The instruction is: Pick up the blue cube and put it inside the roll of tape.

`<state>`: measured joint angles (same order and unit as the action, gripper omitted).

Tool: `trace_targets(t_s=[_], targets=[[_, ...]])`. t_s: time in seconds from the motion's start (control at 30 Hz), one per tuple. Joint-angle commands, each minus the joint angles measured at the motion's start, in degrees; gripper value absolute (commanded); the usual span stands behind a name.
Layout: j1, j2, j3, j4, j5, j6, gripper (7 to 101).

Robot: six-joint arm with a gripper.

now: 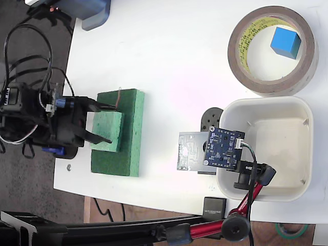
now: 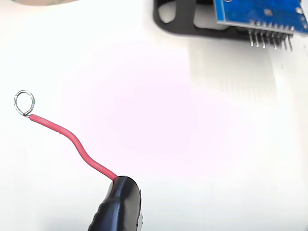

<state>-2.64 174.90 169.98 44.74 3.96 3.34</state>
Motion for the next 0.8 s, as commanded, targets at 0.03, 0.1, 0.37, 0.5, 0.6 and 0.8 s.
trace_targets(t_s=[0.03,0.1,0.37,0.5,0.6,0.8], targets=[[0.09,0.09,-0.18,-0.18,0.18,0.26,100.0],[0.53,0.09,0.26,-0.26,0.44,0.62,100.0],[0.79,0.09,1.58,-0.53,0.97,0.88,100.0],[0.79,0.09,1.58,-0.44,0.97,0.88,100.0],[0.79,0.09,1.58,-0.44,0.97,0.88,100.0],[0.79,0.09,1.58,-0.44,0.97,0.88,100.0]])
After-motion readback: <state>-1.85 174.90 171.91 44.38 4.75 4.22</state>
